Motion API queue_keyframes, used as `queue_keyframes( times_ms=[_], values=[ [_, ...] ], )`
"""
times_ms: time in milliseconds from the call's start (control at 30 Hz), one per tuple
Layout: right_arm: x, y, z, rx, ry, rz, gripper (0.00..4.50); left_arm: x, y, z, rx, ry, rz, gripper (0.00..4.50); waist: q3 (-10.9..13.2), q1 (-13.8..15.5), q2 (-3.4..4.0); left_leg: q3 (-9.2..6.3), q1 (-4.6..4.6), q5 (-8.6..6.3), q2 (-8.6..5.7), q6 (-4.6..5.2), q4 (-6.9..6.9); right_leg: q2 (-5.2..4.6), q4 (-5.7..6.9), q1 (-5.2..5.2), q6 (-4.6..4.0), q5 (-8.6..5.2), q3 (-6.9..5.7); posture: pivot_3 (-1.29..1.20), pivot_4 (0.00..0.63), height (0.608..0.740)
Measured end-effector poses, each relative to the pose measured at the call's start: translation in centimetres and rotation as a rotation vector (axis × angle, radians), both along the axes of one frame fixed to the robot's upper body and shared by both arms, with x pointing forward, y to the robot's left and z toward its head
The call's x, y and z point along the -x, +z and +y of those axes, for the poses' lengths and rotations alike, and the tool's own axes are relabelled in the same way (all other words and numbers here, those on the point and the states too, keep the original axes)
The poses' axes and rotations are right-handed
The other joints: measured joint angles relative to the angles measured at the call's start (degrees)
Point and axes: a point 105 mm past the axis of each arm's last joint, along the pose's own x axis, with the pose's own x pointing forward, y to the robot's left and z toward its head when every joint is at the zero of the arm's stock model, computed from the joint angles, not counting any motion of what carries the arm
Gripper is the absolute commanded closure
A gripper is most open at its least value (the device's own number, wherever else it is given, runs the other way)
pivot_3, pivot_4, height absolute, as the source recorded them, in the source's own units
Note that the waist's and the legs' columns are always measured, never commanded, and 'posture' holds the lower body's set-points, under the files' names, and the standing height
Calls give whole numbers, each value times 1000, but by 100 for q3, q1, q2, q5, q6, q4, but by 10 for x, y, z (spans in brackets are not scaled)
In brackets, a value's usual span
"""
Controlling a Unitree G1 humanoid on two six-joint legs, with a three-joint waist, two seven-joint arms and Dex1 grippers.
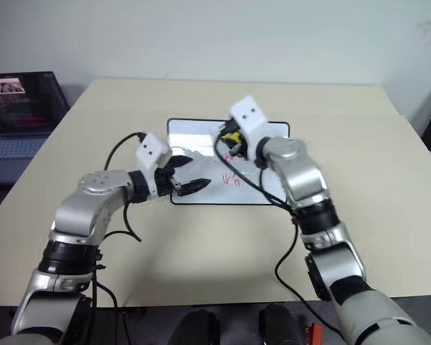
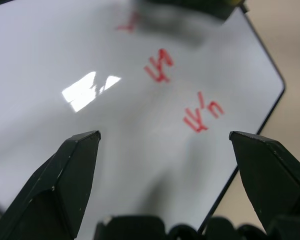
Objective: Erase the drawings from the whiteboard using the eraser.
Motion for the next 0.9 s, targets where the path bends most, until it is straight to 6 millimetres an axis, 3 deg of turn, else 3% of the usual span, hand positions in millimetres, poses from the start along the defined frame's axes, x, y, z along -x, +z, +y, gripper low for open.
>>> queue_keyframes(
  times_ms=[200,300,433,567,700,800,900],
  values=[
    [45,-5,-32,-53,-1,-1,3284,-3,-1,18,3,80,11,0,0,5,0,0,1,-2,-3,3,-12,-3,-18,4,1,0,-4,0,150,740],
    [66,-20,-37,-40,13,28,3284,-6,-5,23,6,116,28,0,0,2,0,0,3,-2,-4,3,-16,-2,-24,7,2,-1,-5,0,150,740],
    [78,-35,-39,-21,22,62,3284,-7,-5,25,7,133,33,0,0,-10,-1,1,12,-2,-6,3,-19,3,-24,12,3,-1,-3,0,150,740],
    [83,-50,-36,16,28,87,3285,-7,-5,27,3,141,44,0,0,-10,-1,3,15,-2,-8,3,-19,5,-25,15,3,-1,-2,0,150,740],
    [81,-55,-21,45,49,73,3285,-6,-6,29,-19,144,47,0,-1,-15,-2,3,19,-1,-9,3,-19,12,-23,16,5,0,-1,0,150,740],
    [75,-50,-10,55,64,48,3285,-7,-6,30,-21,143,51,0,-1,-15,-2,3,21,-1,-9,3,-19,16,-23,17,6,1,0,0,150,740],
    [50,-33,9,73,61,-7,3285,-8,-5,32,-34,138,62,0,1,-36,0,11,25,0,-11,4,-16,30,-20,14,5,6,10,0,150,740]
  ],
)
